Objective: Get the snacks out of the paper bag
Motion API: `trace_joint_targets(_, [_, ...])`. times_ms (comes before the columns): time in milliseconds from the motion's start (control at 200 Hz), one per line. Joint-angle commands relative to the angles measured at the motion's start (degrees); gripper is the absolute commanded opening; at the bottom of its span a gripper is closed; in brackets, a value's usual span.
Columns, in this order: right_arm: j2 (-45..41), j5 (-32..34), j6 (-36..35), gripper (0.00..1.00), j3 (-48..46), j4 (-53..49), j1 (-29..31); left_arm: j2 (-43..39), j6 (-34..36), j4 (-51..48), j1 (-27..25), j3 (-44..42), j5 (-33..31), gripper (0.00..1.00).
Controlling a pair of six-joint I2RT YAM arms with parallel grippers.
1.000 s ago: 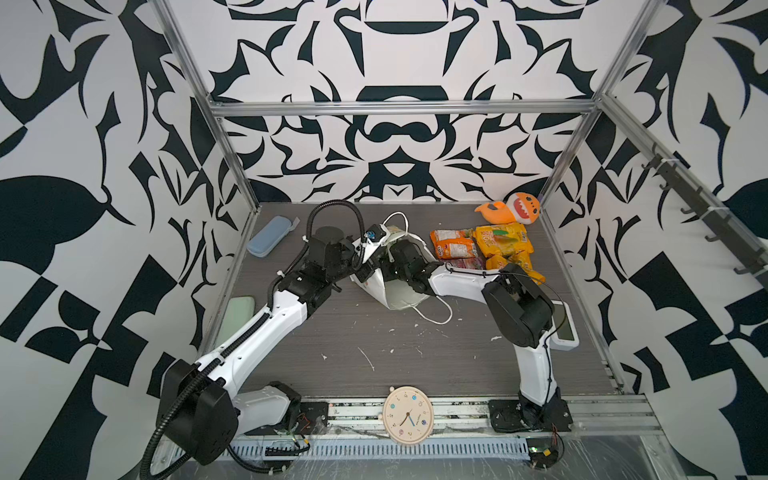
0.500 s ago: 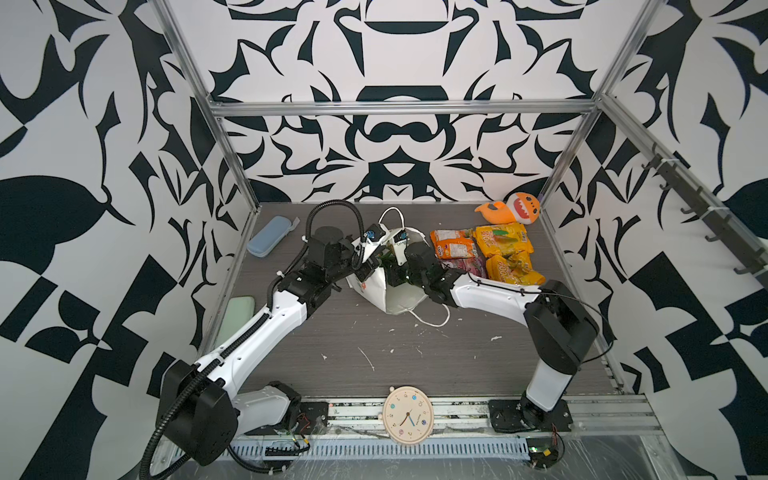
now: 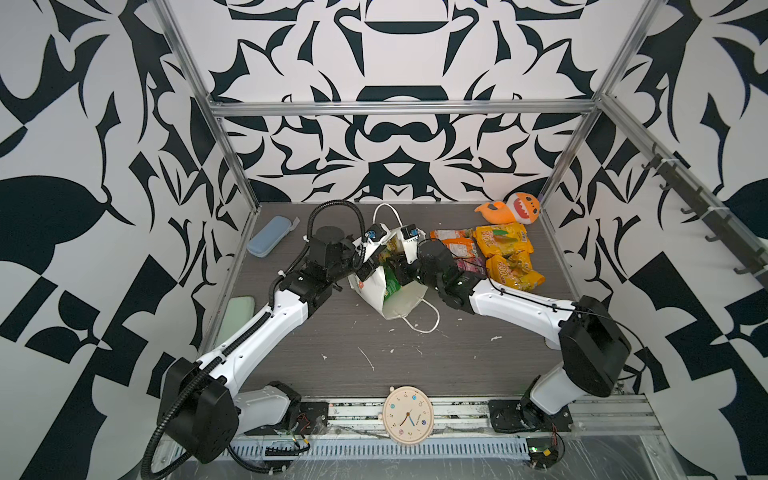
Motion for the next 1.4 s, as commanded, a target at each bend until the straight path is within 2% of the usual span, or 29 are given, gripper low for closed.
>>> trace_joint_targets(0, [2.4, 0.0, 0.3, 0.5, 1.6, -0.5, 0.0, 0.7, 0.3, -0.2, -0.2, 0.9, 1.4, 0.0])
trace_joint_targets(95, [3.9, 1.1, 0.4, 0.54, 3.3, -3.4, 0.4, 0.5, 0.2, -0.9, -0.2, 1.3, 1.5, 0.0])
trace_joint_targets(120, [4.0, 1.4, 0.1, 0.59, 3.3, -3.6, 0.7, 0.4, 0.2, -0.9, -0.2, 1.2, 1.4, 0.0])
trace_joint_targets(160, [4.1, 1.6, -0.1, 0.63, 3.2, -4.0, 0.9, 0.3, 0.3, -0.9, -0.2, 1.1, 1.4, 0.0])
trace_joint_targets(470, [6.4, 2.3, -2.3, 0.69, 4.8, -12.0, 1.3, 0.0, 0.0, -0.5, -0.2, 0.8, 1.5, 0.0])
trace_joint_targets(635, [9.4, 1.1, -0.9, 0.74, 7.2, -16.1, 1.2, 0.1, 0.0, -0.6, -0.2, 0.9, 1.7, 0.0])
trace_joint_targets(655, [9.7, 1.2, -0.7, 0.88, 7.3, -16.3, 1.3, 0.1, 0.0, -0.6, -0.2, 1.0, 1.7, 0.0])
trace_joint_targets(670, [10.0, 1.3, -0.5, 0.9, 7.4, -16.4, 1.2, 0.1, 0.0, -0.6, -0.3, 0.9, 1.7, 0.0])
trace_joint_targets(900, [16.8, 3.1, 0.7, 0.91, 13.2, -20.7, 1.2, 0.5, -0.2, -1.1, -0.3, 1.8, 1.5, 0.0])
trace_joint_targets(940, [17.9, 3.5, 0.7, 0.88, 14.3, -21.7, 1.2, 0.5, -0.2, -1.0, -0.3, 1.8, 1.4, 0.0])
trace_joint_targets(1055, [19.9, 5.3, 1.2, 0.72, 15.7, -22.2, 1.2, 0.1, -0.2, -0.9, -0.3, 1.3, 1.4, 0.0])
trace_joint_targets(1250, [21.8, 8.1, 2.3, 0.15, 15.5, -19.9, 1.1, -0.7, -0.2, -0.6, -0.3, 0.5, 1.2, 0.0])
trace_joint_targets(1395, [21.4, 8.3, 2.4, 0.04, 15.7, -20.1, 1.1, -1.2, -0.2, -0.8, -0.3, 0.3, 0.8, 0.0])
